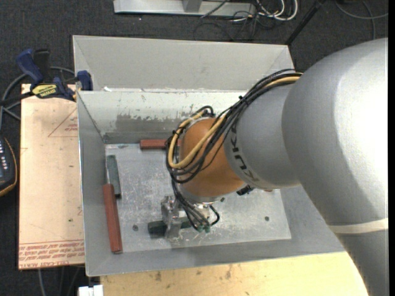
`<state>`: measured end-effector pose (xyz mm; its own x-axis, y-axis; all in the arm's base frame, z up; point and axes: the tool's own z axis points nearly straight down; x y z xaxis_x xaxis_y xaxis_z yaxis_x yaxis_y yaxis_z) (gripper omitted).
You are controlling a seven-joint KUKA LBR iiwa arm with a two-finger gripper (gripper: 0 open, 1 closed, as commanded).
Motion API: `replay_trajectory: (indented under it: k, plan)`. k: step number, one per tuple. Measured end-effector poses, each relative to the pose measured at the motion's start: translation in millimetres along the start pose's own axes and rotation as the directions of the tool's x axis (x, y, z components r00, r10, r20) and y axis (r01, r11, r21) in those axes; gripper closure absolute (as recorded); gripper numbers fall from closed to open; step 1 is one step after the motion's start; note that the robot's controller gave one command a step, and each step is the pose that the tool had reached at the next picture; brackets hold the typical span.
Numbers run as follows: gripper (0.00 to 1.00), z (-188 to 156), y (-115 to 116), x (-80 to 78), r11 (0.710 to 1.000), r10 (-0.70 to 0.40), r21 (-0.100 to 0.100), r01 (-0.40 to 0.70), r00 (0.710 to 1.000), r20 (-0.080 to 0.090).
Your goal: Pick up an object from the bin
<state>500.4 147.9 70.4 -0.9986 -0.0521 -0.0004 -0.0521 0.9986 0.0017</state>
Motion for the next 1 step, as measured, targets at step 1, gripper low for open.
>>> replay_trajectory:
  k: [1]
  plan:
    - [1.00,-136.1,7.9,13.0,0.990,-0.144,0.000,0.144,0.990,0.009]
